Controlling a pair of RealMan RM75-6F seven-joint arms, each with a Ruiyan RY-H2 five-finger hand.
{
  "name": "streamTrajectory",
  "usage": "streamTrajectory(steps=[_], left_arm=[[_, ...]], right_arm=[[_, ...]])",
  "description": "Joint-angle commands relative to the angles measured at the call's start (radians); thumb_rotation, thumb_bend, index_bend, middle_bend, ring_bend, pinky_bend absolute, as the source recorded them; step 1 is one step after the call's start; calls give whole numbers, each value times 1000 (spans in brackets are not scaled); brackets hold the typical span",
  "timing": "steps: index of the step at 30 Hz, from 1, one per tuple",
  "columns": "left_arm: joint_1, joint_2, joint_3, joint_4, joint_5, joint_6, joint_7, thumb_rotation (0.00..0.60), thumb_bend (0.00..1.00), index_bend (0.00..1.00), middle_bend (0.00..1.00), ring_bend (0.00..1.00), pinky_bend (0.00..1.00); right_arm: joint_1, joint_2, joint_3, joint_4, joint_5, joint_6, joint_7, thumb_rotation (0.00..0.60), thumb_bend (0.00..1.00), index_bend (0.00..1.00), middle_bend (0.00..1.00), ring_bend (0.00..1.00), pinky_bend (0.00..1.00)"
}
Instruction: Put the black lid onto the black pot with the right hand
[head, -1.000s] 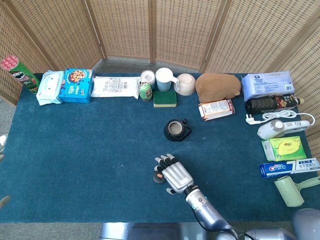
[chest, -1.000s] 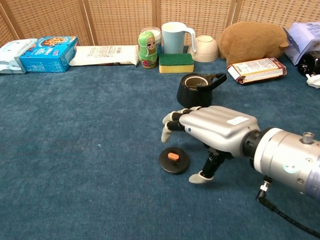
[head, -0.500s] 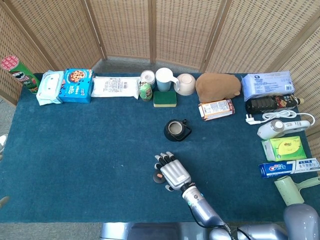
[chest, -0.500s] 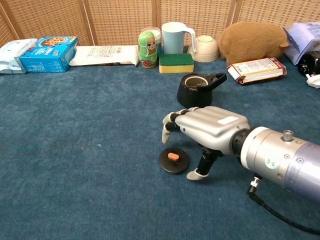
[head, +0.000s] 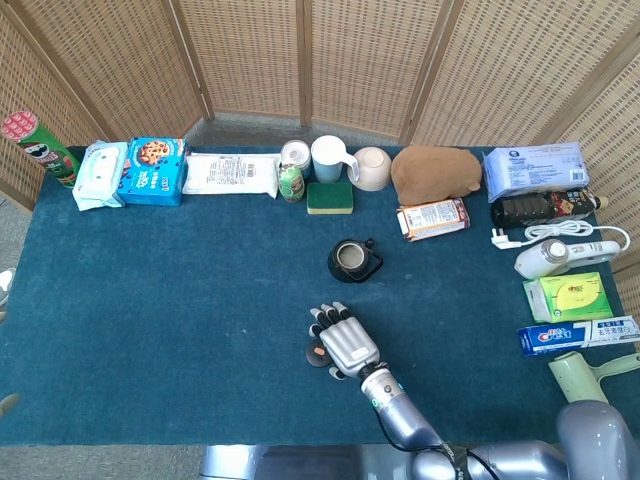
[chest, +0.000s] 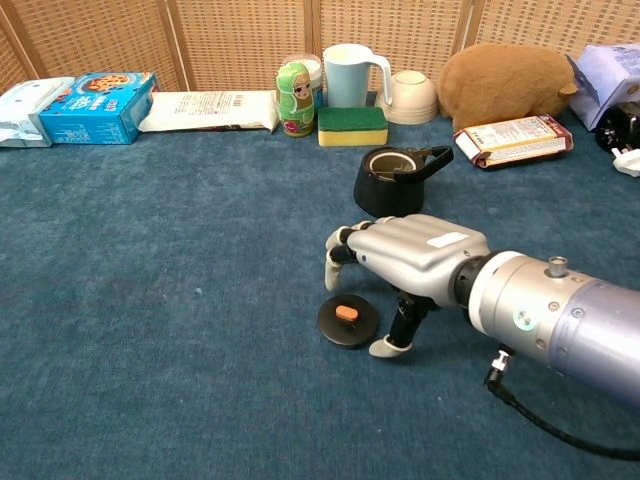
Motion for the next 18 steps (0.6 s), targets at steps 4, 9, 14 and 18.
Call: streamTrajectory(steps=[4,9,14,18], left_arm=[[0,2,-1,3,-1,2,-9,600,144,0,0,0,52],[1,3,0,6,0,4,-14,600,143,0,0,0,52],[3,4,0,8,2,8,-20,600,143,0,0,0,52],[3,3,0,10,2,8,-21,600,144,0,0,0,52]], right_arm=[[19,-7,3,10,29,8,-2,600,258,339,91,84,0],[29,-9,0,9,43,14,3,600,260,357,94,85,0],[35,-9,-5,3,48,25,9,600,265,385,99,85,0],[37,1,-7,-20,38,35,21,600,271,387,100,86,0]])
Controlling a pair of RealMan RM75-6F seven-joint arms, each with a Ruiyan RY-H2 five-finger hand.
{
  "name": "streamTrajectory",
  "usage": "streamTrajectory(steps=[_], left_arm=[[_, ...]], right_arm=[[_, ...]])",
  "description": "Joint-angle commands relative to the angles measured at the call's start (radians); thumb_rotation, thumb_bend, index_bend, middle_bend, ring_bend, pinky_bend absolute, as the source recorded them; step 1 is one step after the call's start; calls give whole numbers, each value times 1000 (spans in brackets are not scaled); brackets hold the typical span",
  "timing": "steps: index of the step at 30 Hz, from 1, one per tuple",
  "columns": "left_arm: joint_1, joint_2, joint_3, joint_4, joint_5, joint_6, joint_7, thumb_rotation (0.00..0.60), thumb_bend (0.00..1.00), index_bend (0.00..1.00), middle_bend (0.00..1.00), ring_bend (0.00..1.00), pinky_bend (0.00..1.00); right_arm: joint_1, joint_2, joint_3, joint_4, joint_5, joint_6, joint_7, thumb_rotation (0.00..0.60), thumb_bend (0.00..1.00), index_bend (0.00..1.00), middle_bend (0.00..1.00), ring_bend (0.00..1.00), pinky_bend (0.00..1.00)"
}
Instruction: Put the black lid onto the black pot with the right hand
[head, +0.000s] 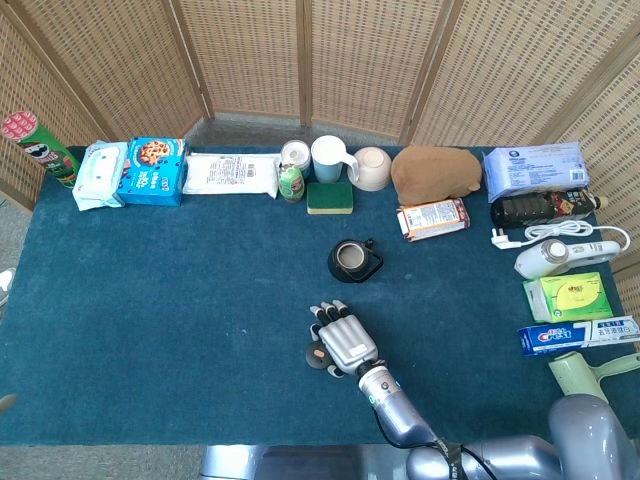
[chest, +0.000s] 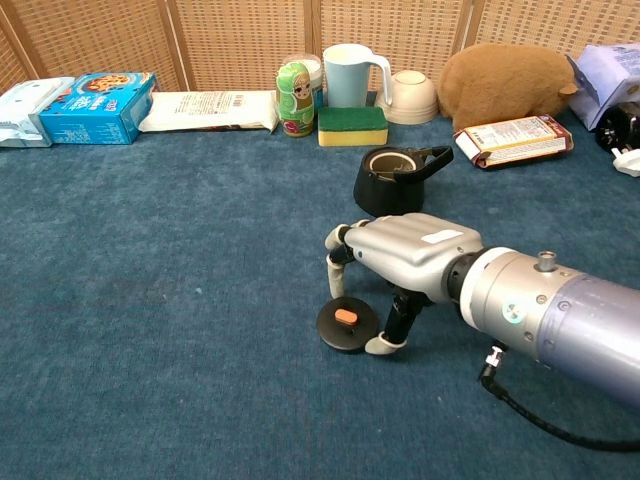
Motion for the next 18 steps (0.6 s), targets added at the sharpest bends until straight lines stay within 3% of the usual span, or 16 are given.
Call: streamTrajectory(steps=[1,10,18], left_arm=[[0,0,0,0,0,-1,1,600,144,0,0,0,52],[-3,-1,1,-5,0,-8,10,600,144,0,0,0,52],[-3,6,4,-7,-3,-14,-1,600,144,0,0,0,52]], right_arm=[[2,9,0,-20,-10,9,10,600,272,387,100,86,0],[12,40,12,-87,-8,32,12,600,275,387,101,86,0],[42,106,86,-167,41,70,-3,600,277,389,102,87,0]])
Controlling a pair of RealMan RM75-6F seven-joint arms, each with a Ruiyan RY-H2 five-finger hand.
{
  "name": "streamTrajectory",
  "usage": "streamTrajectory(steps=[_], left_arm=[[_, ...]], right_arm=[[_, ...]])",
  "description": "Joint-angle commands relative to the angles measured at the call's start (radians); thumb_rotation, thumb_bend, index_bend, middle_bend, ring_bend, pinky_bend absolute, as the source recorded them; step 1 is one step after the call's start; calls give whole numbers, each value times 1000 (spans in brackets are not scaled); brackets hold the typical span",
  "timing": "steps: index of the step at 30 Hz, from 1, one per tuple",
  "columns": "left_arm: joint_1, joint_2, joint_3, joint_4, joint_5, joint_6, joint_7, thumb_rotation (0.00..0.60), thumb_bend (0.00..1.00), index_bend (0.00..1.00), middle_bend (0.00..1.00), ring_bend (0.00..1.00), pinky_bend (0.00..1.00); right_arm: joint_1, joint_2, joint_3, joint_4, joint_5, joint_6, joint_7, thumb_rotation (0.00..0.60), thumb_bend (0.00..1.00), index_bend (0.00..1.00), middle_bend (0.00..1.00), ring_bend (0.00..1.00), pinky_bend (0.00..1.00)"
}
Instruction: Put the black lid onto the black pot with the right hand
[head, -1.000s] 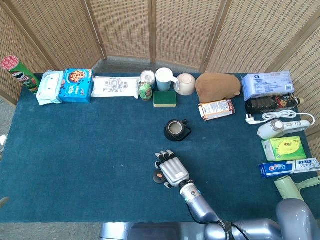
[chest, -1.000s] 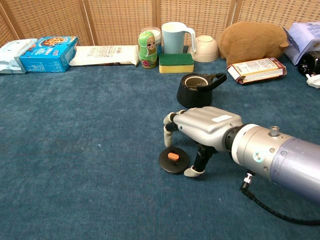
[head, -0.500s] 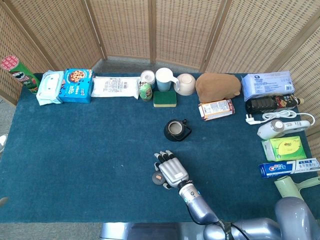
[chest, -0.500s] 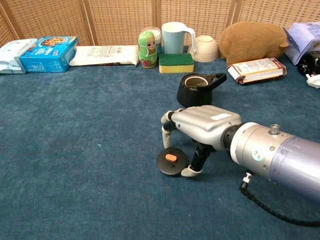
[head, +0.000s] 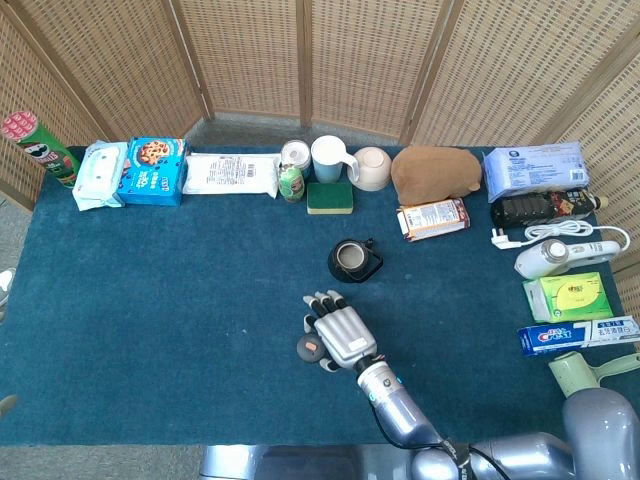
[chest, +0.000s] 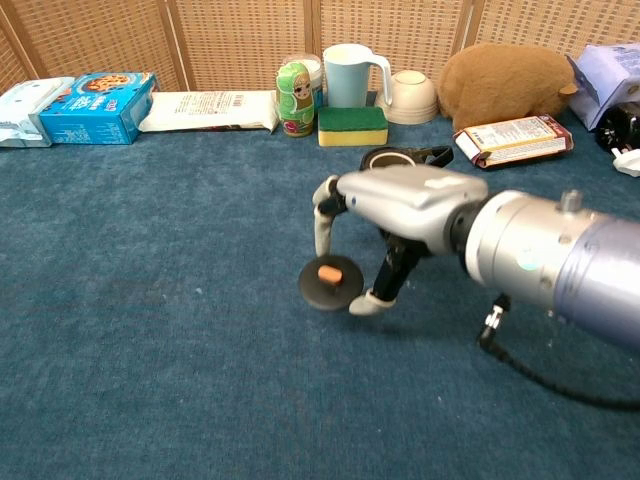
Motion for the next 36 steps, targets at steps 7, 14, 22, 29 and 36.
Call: streamTrajectory(steps=[7,14,22,29,36], left_arm=[[-9,8,-1,-3,-11,-20,-14,600,143,0,0,0,52],[-13,13,-5,-4,-27,-29,-25,600,143,0,0,0,52],[-20,14,-13,-16,-60,-54,-18,600,143,0,0,0,53],[-18,12,-16,-27,-67,-55,-1,600,143,0,0,0,52],[-27,12,-20,-39,-78,-76,17,600,144,0,0,0,52]], right_arm=[[64,84,110,-67,100,26,-23,600,278,389,102,87,0],[131,121,170,6,187,1,-32,600,281,391,102,87,0],[182,163,205,124,275,-61,14,600,282,395,102,87,0],[199,199,208,186,324,-106,79,600,286,395,102,88,0],[227,187,193,249,363,-134,115,600,287,395,102,88,0]])
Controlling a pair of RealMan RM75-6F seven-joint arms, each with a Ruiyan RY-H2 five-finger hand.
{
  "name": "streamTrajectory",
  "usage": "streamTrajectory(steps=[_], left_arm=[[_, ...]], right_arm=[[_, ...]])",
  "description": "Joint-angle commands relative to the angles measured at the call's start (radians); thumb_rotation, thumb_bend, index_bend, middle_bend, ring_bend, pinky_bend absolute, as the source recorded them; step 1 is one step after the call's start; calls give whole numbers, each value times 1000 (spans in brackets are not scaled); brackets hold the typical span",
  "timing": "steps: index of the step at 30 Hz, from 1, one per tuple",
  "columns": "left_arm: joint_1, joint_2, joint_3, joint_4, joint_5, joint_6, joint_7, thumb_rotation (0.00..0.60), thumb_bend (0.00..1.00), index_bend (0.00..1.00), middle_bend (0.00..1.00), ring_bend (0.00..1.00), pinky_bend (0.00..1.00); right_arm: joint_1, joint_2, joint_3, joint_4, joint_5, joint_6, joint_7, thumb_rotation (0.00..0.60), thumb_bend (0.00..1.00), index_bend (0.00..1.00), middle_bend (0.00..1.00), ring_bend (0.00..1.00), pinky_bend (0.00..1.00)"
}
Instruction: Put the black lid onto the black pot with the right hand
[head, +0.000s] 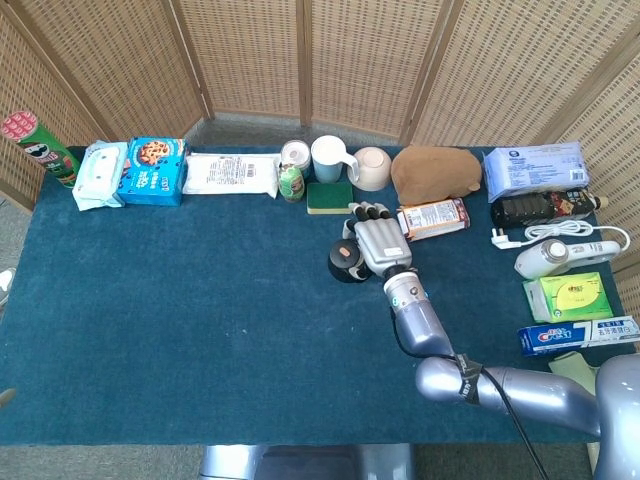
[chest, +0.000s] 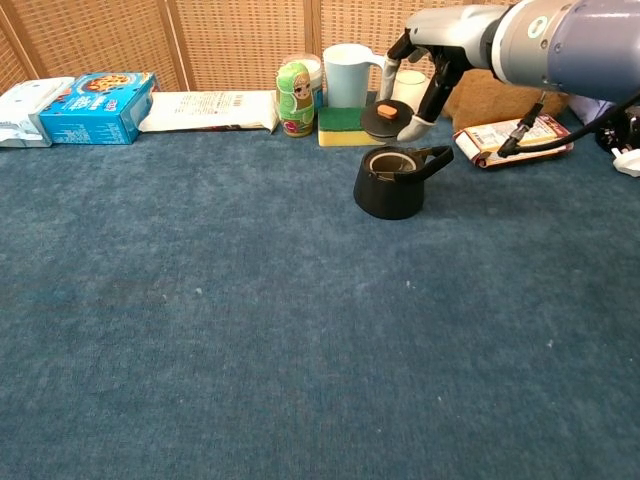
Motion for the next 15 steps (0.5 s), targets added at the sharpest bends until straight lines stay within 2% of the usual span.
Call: streamTrajectory(steps=[1,7,15], left_arm=[[-2,1,-2,-1,-4,-4,1,600,144,0,0,0,52],[-7,4,-8,-3,-23,-17,-7,600,143,0,0,0,53],[-13,5,-13,-7,-36,-32,-4,600,143,0,0,0,53]], right_arm=[[18,-13,-8,36,21,-14,15,600,287,395,102,88,0],[50,-41,-17,106,52,-37,32,600,288,396,102,88,0],[67,-49,-28,133,85,-56,58,600,288,396,102,88,0]])
